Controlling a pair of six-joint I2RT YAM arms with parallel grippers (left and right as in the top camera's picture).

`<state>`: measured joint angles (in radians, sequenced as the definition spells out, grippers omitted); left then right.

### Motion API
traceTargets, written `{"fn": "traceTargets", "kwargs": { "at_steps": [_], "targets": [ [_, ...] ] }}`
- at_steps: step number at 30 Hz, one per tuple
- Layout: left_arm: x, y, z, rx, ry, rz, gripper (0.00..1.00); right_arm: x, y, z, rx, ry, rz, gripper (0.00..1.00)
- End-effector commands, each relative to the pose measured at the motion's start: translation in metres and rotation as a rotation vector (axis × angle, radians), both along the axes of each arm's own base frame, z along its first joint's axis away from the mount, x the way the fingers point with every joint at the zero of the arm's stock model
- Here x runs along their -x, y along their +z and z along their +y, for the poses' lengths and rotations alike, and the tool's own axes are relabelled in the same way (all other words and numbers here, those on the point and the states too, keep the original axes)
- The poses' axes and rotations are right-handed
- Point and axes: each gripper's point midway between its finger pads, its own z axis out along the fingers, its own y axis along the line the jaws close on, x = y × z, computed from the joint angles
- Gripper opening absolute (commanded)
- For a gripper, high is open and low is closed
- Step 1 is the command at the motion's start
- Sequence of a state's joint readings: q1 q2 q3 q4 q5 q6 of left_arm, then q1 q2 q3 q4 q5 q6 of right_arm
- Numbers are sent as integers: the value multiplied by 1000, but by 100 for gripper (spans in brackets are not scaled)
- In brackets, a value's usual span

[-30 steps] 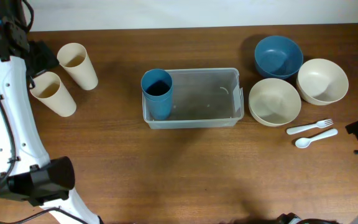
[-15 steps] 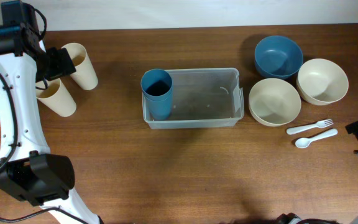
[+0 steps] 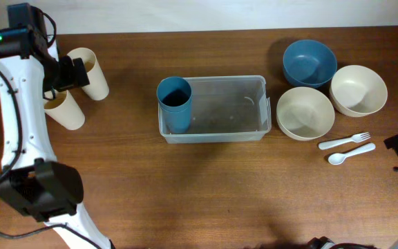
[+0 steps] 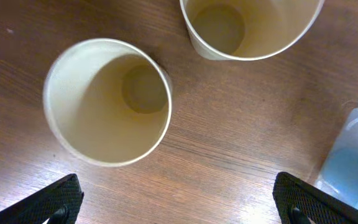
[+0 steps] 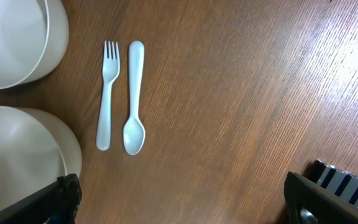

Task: Pack container
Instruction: 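Move the left gripper over the cream paper cups at left, then lower the left gripper and grasp a cream cup's rim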

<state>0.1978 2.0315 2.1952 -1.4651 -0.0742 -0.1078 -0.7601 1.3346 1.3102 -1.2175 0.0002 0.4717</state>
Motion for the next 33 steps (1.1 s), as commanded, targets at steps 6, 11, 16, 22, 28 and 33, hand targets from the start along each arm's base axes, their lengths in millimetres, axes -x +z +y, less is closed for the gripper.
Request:
{"fn": "traceTargets", "kwargs": {
  "at_steps": [6,11,16,22,28,33],
  "targets": [
    [-6,-43,-1,28,-56,107,100,2,-1,-3,5,-18,8,99],
    [-9,-48,0,27,-65,111,100,2,-1,-3,5,-18,8,98],
    [-6,-49,-1,27,-81,126,100,2,-1,-3,5,-18,8,99],
    [2,-50,-2,36,-80,159,100,2,-1,-3,5,-18,8,99],
    [3,-50,-2,36,-78,162,100,2,-1,-3,5,-18,8,99],
    [5,-50,-3,38,-77,168,100,2,-1,-3,5,-18,8,99]
  ]
}}
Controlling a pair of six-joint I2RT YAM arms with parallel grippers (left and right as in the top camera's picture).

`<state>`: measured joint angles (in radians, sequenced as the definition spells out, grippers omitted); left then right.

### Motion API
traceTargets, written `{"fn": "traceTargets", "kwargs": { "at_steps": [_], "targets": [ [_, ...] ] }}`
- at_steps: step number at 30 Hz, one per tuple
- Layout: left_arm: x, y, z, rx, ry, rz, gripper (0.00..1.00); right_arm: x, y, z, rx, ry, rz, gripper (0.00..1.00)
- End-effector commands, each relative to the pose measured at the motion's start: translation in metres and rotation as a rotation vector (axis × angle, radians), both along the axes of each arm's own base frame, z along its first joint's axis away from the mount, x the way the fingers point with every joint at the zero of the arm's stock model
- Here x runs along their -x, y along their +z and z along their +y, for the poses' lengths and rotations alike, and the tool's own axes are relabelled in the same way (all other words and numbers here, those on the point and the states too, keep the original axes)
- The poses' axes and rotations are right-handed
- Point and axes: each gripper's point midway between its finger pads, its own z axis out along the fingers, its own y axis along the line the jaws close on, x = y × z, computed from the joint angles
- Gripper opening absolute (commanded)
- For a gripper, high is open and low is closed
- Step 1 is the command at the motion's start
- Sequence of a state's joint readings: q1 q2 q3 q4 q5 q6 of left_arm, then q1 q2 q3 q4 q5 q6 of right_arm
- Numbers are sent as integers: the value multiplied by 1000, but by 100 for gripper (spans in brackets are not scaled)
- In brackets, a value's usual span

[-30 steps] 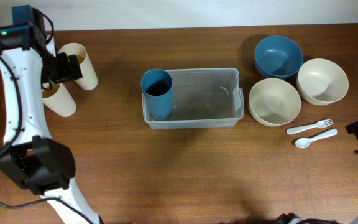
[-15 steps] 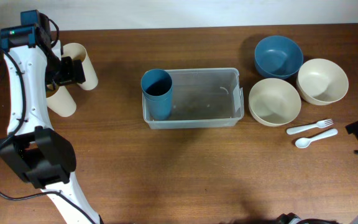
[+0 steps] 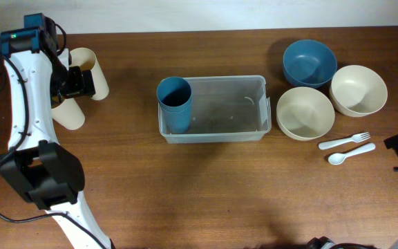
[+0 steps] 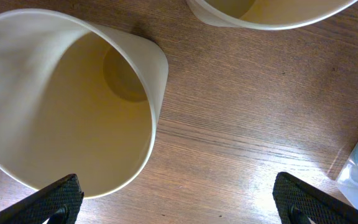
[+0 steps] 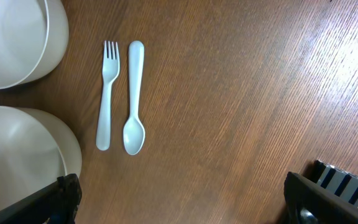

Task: Pack container
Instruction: 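Lower the left gripper and grasp a cream cup's rim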

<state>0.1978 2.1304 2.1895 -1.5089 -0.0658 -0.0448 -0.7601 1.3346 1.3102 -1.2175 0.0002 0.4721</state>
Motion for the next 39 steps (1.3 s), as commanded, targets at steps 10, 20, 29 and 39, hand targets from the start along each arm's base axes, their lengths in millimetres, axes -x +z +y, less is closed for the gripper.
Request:
{"fn": "traceTargets", "kwargs": {
  "at_steps": [10,20,29,39],
  "targets": [
    [8,-5,8,-39,-12,51,100,2,-1,-3,5,-18,8,99],
    [9,-5,8,-39,-12,53,92,2,-1,-3,5,-18,8,99],
    [12,-15,13,-34,0,73,92,2,-1,-3,5,-18,8,99],
    [8,-20,16,-38,-10,61,91,2,-1,-3,5,-18,8,99]
  ]
}}
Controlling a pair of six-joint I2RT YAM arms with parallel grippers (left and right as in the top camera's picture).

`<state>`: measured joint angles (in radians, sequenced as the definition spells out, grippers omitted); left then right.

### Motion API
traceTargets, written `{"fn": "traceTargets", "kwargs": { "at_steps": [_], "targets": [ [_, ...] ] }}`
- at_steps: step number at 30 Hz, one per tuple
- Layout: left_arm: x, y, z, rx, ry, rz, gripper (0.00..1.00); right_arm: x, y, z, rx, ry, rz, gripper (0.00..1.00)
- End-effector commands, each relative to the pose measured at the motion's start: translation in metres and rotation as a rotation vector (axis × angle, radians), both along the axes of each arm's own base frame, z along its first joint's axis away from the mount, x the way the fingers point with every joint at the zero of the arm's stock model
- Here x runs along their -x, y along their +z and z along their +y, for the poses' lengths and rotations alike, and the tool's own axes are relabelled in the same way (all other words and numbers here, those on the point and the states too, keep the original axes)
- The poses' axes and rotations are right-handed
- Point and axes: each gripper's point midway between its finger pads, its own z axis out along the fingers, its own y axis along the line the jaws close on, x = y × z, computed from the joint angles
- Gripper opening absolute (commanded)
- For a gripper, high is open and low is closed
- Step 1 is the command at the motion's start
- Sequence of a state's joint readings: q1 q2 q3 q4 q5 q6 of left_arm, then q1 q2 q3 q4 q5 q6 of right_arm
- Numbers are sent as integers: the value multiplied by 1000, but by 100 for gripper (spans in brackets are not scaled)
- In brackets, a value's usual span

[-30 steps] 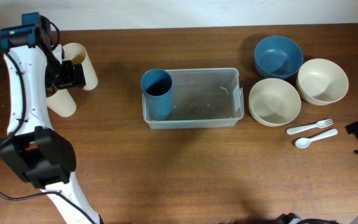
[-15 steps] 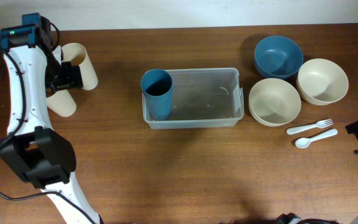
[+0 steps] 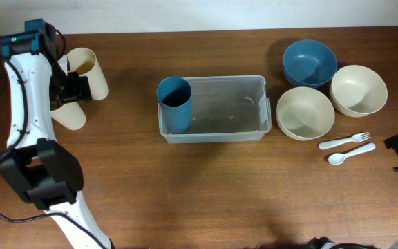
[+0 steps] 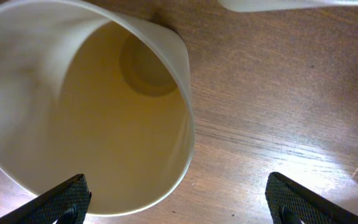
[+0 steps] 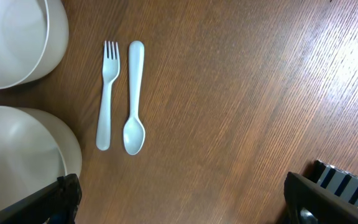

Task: Pack container
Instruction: 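Lower the left gripper and grasp a cream cup's rim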

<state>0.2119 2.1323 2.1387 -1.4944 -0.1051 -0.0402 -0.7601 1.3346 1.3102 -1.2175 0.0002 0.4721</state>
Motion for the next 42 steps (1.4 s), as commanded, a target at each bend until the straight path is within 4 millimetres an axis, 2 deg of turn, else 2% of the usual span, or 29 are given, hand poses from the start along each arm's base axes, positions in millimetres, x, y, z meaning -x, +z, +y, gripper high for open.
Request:
{"fn": "traceTargets", "kwargs": {
  "at_steps": [1,4,6,14,22,26,29,30,34,42],
  "targets": [
    [-1,-6,4,-7,-27,13,91,2,-1,-3,5,-17,8,99],
    [-3,-6,5,-8,-27,6,89,2,-1,-3,5,-17,8,99],
    [-4,-6,5,-9,-27,3,78,2,-1,-3,5,-18,8,99],
    [-3,-6,4,-5,-27,3,58,2,-1,-3,5,-18,8,99],
    [-3,-7,4,-6,-26,3,27,2,-1,-3,5,-17,8,99],
    [-3,-7,4,-6,-26,3,18,2,-1,-3,5,-18,8,99],
    [-3,-6,4,-6,-26,3,16,2,-1,-3,5,-18,8,99],
    [-3,-7,4,-6,-26,3,10,2,-1,-3,5,-17,8,99],
    [-4,-6,4,-5,-26,3,2,2,-1,-3,5,-18,8,99],
    [-3,-7,4,-5,-26,3,2,2,-1,-3,5,-18,8,99]
  ]
}}
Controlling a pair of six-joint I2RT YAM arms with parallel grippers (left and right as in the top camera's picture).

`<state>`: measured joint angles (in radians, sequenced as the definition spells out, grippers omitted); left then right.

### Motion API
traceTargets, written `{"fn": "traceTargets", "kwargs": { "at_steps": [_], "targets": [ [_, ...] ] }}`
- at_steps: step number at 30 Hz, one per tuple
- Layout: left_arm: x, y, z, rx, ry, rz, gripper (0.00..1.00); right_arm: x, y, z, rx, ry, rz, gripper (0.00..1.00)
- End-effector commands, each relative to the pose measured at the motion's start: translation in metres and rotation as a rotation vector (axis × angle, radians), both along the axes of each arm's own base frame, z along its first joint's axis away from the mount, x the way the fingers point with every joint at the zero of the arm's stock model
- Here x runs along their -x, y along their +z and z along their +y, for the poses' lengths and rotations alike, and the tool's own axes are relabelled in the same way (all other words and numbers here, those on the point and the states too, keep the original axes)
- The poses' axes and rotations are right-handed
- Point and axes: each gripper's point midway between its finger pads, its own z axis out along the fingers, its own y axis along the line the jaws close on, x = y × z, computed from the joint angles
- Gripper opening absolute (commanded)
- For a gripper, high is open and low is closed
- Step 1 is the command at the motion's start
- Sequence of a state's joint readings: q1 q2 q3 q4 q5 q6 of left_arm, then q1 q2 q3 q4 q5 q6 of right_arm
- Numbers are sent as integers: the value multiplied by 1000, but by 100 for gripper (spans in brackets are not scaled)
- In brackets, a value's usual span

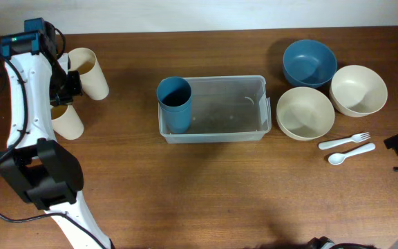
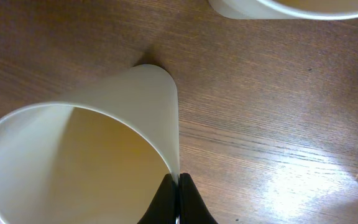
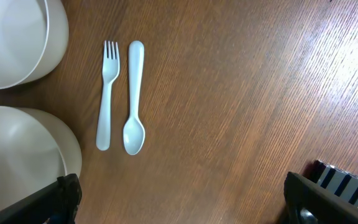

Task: Pack container
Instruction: 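Lower the left gripper and grasp a cream cup's rim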

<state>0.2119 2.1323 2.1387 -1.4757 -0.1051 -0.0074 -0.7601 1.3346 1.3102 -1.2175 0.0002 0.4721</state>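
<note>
A clear plastic container (image 1: pixel 220 107) stands mid-table with a blue cup (image 1: pixel 175 104) upright in its left end. Two cream cups are at the far left. My left gripper (image 1: pixel 63 90) (image 2: pixel 178 191) is shut on the rim wall of the nearer cream cup (image 1: pixel 68 122) (image 2: pixel 86 149), one finger inside and one outside. The other cream cup (image 1: pixel 92 73) (image 2: pixel 291 7) stands just beyond it. My right gripper (image 3: pixel 185 208) is open low over bare wood at the right edge, apart from the white fork (image 3: pixel 107 93) and spoon (image 3: pixel 133 99).
A blue bowl (image 1: pixel 309 62) and two cream bowls (image 1: pixel 358 88) (image 1: pixel 305 113) sit right of the container. The fork (image 1: pixel 344 141) and spoon (image 1: pixel 351 153) lie in front of them. The left arm's white links run down the table's left side.
My left gripper, open with its fingers wide on either side of the nearer cream cup, has shut on the cup's rim wall. The cup has shifted slightly toward the front. The right arm is unchanged.
My left gripper was open above both cream cups. Then it was closer over the nearer cup, which filled more of the wrist view each time. Now it pinches that cup's rim. The right gripper stayed open by the fork and spoon throughout.
</note>
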Motion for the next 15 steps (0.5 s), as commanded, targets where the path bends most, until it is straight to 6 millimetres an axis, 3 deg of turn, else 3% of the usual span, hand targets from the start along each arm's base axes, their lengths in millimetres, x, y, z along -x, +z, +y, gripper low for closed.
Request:
{"fn": "traceTargets", "kwargs": {
  "at_steps": [1,9,15],
  "targets": [
    [1,-7,3,1,6,17,2,2,-1,-3,5,-17,8,99],
    [-2,-5,4,-3,6,2,1,2,-1,-3,5,-18,8,99],
    [-13,13,-2,30,0,-66,2,2,-1,-3,5,-17,8,99]
  ]
}}
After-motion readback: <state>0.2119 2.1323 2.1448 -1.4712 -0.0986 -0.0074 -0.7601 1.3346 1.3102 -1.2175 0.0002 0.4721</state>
